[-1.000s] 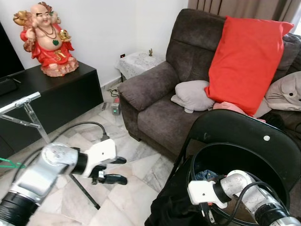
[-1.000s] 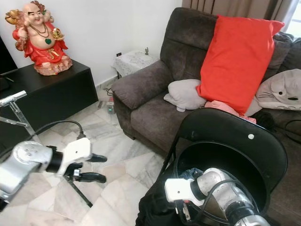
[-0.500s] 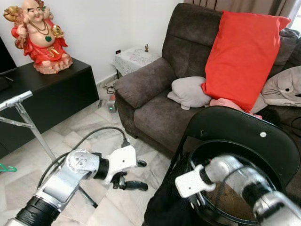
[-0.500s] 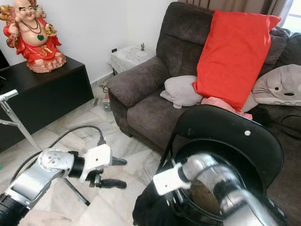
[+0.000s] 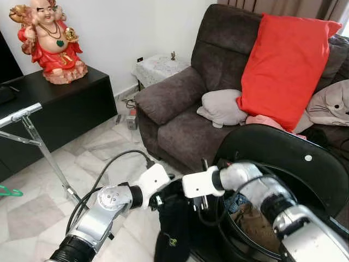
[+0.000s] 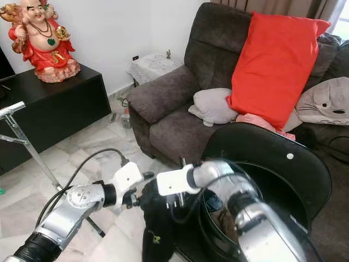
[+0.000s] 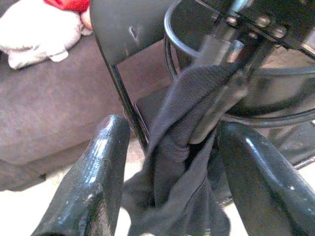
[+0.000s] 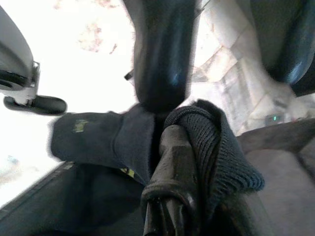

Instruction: Hang hanger

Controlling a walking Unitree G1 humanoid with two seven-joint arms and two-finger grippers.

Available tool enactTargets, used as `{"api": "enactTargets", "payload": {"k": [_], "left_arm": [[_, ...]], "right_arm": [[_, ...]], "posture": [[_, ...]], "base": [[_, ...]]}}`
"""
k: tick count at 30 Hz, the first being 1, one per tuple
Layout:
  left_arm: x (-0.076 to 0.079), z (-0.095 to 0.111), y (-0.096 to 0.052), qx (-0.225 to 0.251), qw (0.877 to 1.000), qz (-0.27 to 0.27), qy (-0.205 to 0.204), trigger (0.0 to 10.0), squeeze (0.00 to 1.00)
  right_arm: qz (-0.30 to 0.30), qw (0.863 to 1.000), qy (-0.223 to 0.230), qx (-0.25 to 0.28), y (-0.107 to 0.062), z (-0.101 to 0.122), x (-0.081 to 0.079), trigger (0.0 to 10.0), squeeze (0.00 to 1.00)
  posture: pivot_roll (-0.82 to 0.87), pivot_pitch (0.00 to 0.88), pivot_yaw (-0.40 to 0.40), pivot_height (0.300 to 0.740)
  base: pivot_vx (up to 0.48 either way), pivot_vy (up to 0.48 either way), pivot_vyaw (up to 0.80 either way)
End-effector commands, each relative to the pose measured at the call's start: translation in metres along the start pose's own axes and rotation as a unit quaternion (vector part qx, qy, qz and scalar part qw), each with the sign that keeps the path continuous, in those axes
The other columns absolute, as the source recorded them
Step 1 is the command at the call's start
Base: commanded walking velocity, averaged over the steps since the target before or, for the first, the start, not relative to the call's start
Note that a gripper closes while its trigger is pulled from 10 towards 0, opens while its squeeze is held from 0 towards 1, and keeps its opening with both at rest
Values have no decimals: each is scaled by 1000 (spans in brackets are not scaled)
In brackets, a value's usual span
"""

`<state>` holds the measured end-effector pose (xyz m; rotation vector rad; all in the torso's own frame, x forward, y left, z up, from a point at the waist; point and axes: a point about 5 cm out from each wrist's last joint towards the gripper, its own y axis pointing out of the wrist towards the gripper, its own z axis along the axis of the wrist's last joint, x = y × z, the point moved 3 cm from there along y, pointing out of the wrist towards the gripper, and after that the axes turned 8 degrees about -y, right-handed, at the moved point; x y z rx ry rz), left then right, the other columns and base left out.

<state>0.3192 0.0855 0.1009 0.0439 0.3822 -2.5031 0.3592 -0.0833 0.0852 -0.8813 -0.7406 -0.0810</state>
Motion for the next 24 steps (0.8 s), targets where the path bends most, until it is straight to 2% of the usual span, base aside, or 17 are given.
{"api": "enactTargets", "payload": {"k": [1,3,5,6,7,10,13,14,15,19,21,22,24], "left_arm": [[-2,-6,-3,-2,1000,14,-10,10000,0],[-8,-6,-5,4,999,35,-13,10000,0],[-13,-7,-8,11,998,60,-17,10000,0],[-19,-9,-11,32,994,96,-47,10000,0],[-21,-9,-13,41,991,109,-60,10000,0],[-31,-17,-23,63,976,180,-108,10000,0],[-37,-27,-32,79,953,250,-155,10000,0],[-38,-31,-34,82,945,267,-170,10000,0],[-38,-34,-35,85,939,281,-179,10000,0],[-39,-37,-36,108,917,321,-212,10000,0],[-40,-36,-36,114,911,332,-216,10000,0],[-41,-36,-36,112,908,343,-215,10000,0],[-42,-37,-37,116,902,353,-222,10000,0]], "right_arm": [[-44,998,39,-1,-3,-7,2,0,0],[-81,994,79,2,-3,-12,-1,0,0],[-143,979,148,10,-4,-17,2,0,0],[-214,946,243,19,-6,-25,4,0,0],[-239,930,279,23,-8,-29,4,0,0],[-318,864,390,23,-14,-45,-2,0,0],[-388,788,477,23,-20,-58,-12,0,0],[-405,764,503,28,-20,-61,-16,4314,0],[-412,749,517,40,-20,-59,-19,10000,0],[-442,722,530,44,-18,-54,-23,10000,0],[-457,713,531,31,-19,-55,-24,10000,0],[-484,693,533,30,-25,-57,-23,10000,0],[-501,672,545,29,-29,-59,-23,10000,0]], "posture": [[18,48,9,740],[23,50,11,740],[26,48,12,740],[28,51,20,740],[28,51,20,740],[19,55,34,740],[9,59,46,740],[8,59,47,740],[8,60,50,740],[4,55,57,740],[6,52,60,740],[6,45,63,740],[5,44,65,740]], "base": [[0,0,0],[0,0,0],[0,0,0],[0,0,0],[0,0,0],[0,0,0],[0,0,0],[0,0,0],[0,0,0],[0,0,0],[0,0,0],[0,0,0],[0,0,0]]}}
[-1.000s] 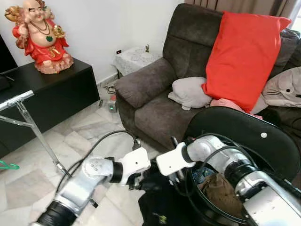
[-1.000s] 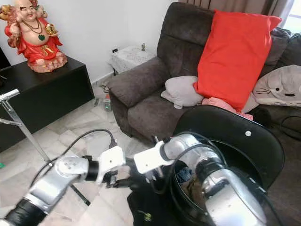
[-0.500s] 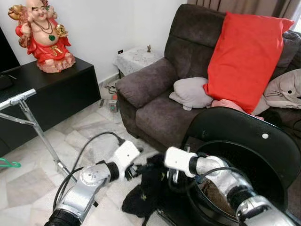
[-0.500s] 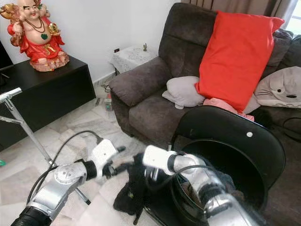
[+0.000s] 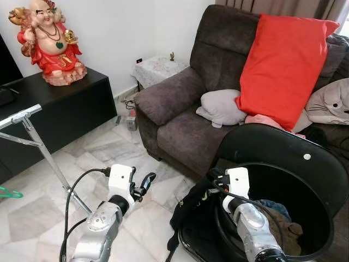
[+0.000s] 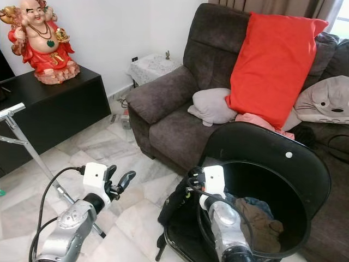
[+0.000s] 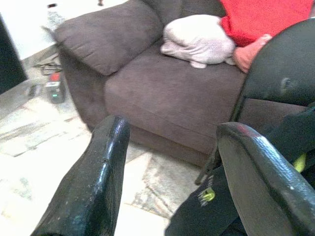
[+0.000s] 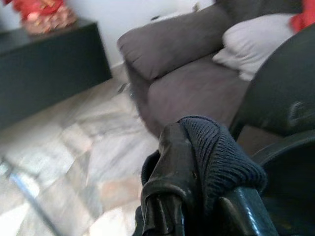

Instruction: Hang hanger

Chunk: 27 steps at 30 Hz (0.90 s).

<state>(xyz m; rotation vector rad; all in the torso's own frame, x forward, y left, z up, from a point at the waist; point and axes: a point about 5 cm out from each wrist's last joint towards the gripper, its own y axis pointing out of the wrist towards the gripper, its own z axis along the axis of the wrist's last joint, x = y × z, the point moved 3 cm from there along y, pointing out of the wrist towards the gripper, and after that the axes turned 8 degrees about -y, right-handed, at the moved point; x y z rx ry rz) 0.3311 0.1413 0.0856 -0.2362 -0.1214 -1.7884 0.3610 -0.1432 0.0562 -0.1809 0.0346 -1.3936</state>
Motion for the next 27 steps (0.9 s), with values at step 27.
{"api": "enactTargets", "payload": {"k": [27], "left_arm": [[-45,-13,-30,3,992,122,12,10000,0]], "right_arm": [[34,997,4,68,-13,20,-21,10000,0]], "posture": [[16,20,63,740]], "base": [[0,0,743]]}}
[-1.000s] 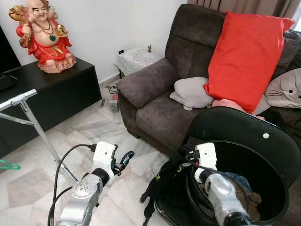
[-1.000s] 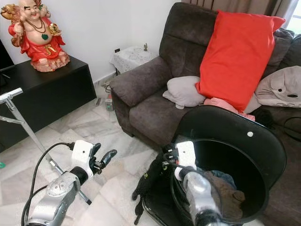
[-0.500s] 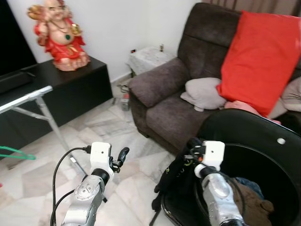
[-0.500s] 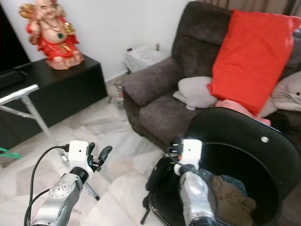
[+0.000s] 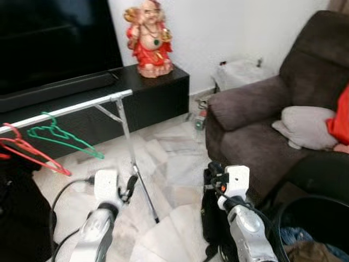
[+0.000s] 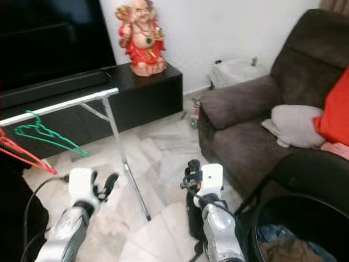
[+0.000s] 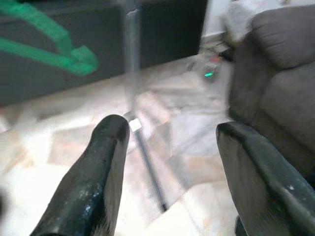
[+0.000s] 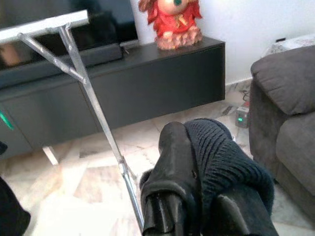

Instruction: Hang hanger

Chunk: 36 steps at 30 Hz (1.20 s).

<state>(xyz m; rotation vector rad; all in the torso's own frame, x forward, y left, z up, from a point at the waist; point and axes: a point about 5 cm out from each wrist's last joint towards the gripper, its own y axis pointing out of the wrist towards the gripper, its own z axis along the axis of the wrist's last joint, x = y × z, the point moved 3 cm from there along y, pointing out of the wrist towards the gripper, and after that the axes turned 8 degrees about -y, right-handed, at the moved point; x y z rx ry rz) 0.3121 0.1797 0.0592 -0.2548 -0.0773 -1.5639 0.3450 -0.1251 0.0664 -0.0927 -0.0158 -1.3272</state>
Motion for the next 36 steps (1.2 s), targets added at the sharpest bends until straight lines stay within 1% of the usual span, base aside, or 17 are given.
{"api": "enactTargets", "payload": {"k": [1,2,4,7,9,12,14,17,19,22,25,30,32,33,36], "left_arm": [[-15,7,-6,14,1000,20,18,10000,0],[-21,7,-9,16,999,31,21,10000,0],[-24,7,-11,16,999,34,22,10000,0],[-29,4,-20,18,999,40,32,10000,0],[-30,3,-22,17,998,43,34,10000,0],[-34,-3,-27,10,998,50,37,10000,0],[-34,-4,-27,9,998,51,38,10000,0],[-36,-3,-23,12,998,56,27,10000,0],[-33,0,-18,16,998,53,22,10000,0],[-30,3,-15,19,998,50,20,10000,0],[-28,0,-13,19,998,55,10,10000,0],[-26,-5,-15,15,998,62,3,10000,0],[-26,-5,-15,14,998,62,2,10000,0],[-25,-4,-15,12,998,57,3,10000,0],[-24,-4,-13,10,999,52,4,10000,0]], "right_arm": [[-1,1000,3,24,-1,11,1,10000,0],[-3,1000,2,27,-2,12,3,10000,0],[-4,1000,2,28,-4,12,4,10000,0],[-2,1000,-1,26,-12,7,7,10000,0],[0,1000,-3,24,-14,6,7,10000,0],[-15,1000,8,19,-21,2,16,10000,0],[-16,1000,6,18,-23,2,18,10000,0],[-30,999,15,14,-23,1,21,10000,0],[-43,999,19,13,-22,3,22,10000,0],[-39,999,18,16,-20,6,21,10000,0],[-33,999,7,14,-19,10,21,10000,0],[-32,999,2,11,-19,10,26,10000,0],[-32,999,3,11,-19,10,26,10000,0],[-31,999,2,11,-16,11,25,10000,0],[-26,1000,-4,14,-13,14,23,10000,0]], "posture": [[17,20,62,740],[19,19,61,740],[19,19,61,740],[28,6,48,740],[29,5,46,740],[30,1,42,740],[25,0,36,740],[12,0,32,740],[-1,0,23,740],[-10,0,11,740],[-14,6,-11,740],[-1,7,-4,740],[-1,7,-4,740],[-7,10,12,740],[-10,12,22,740]], "base": [[0,0,781],[0,0,781],[0,0,781],[0,0,779],[0,0,775],[0,0,640],[0,0,291],[0,0,0],[0,0,0],[0,0,0],[0,267,0],[0,283,0],[0,292,0],[0,300,0],[0,304,0]]}}
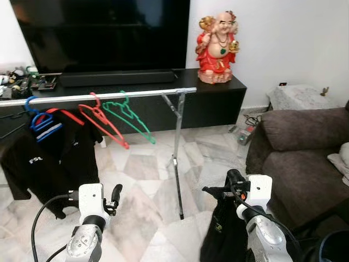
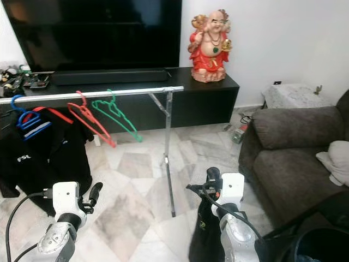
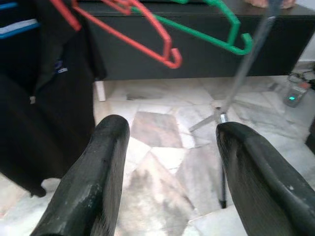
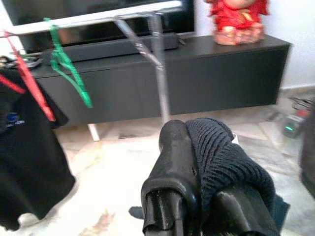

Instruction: Hang hanger

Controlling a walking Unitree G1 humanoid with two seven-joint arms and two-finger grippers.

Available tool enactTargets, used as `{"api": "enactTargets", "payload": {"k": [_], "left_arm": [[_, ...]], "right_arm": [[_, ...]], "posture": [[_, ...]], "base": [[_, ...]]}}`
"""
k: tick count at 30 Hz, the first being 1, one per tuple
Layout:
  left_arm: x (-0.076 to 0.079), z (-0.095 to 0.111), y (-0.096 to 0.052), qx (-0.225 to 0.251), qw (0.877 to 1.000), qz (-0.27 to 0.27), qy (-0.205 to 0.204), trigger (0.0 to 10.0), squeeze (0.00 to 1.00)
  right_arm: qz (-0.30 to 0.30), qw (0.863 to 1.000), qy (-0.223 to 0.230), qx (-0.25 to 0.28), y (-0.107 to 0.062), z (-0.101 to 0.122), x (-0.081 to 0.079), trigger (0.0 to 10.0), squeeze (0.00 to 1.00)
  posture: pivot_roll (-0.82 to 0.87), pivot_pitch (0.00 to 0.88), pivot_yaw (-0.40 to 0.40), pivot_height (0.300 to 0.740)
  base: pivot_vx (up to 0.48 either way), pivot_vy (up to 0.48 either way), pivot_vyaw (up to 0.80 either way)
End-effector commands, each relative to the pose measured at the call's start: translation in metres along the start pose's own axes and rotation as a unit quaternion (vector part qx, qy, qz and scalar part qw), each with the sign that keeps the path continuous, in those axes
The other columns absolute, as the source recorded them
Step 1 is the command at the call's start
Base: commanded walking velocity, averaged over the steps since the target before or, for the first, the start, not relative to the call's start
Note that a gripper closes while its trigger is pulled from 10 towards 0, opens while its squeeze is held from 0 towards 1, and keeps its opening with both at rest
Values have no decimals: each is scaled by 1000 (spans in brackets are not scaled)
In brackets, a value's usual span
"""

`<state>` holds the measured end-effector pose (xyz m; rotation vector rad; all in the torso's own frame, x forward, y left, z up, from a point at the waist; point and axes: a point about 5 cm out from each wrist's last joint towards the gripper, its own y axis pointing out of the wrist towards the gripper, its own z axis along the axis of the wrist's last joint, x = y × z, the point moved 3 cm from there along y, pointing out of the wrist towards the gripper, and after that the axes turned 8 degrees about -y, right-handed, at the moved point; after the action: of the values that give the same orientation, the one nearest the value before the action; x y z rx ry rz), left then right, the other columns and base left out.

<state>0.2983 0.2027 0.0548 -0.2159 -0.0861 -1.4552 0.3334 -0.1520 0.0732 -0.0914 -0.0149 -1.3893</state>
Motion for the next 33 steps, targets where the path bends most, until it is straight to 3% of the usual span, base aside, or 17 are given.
{"api": "enactTargets", "payload": {"k": [1,13,33], "left_arm": [[1,-3,1,-11,1000,-5,0,10000,0],[20,-1,7,-9,999,-26,-17,10000,0],[20,1,8,-6,999,-31,-21,10000,0]], "right_arm": [[6,1000,-8,16,6,10,-1,10000,0],[-17,1000,-2,16,8,11,7,10000,0],[-8,1000,2,17,14,9,-3,10000,0]], "posture": [[-14,15,27,740],[-20,13,43,740],[-10,0,50,740]], "base": [[0,311,0],[0,376,0],[0,480,0]]}}
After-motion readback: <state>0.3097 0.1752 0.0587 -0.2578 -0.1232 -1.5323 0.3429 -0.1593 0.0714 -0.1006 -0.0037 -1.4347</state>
